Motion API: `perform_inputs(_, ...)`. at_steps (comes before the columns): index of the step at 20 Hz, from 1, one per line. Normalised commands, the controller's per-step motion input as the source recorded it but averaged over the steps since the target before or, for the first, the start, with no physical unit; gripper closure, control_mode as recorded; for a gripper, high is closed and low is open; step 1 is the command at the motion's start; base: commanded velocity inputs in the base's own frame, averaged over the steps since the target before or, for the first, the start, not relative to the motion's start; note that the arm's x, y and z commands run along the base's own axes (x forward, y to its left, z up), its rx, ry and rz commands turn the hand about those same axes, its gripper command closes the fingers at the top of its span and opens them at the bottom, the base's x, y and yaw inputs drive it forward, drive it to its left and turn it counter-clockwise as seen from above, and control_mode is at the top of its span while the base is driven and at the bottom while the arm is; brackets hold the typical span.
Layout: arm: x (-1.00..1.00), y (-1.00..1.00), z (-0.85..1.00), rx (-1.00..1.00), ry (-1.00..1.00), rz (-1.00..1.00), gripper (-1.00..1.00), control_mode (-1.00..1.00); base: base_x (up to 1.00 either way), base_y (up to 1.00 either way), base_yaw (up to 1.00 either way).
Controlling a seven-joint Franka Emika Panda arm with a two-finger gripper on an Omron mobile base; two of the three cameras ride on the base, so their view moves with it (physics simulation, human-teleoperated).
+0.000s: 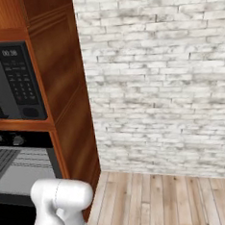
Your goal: Take the fish from the oven and place it on the plate on the counter.
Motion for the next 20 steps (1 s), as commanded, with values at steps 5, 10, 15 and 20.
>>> perform_inputs(5,-0.33,-0.12,0.90,0.14,-0.15,-0.02,1.00,-1.00,0.00,0.00,0.00)
perform_inputs(10,-0.06,-0.06,0.67,0.09,-0.05,-0.04,1.00,-1.00,0.00,0.00,0.00)
perform_inputs(15,0.16,-0.29,0.54,0.09,0.01,-0.03,1.00,-1.00,0.00,0.00,0.00)
perform_inputs(20,0.68,-0.03,0.16,0.02,0.05,-0.03,1.00,-1.00,0.00,0.00,0.00)
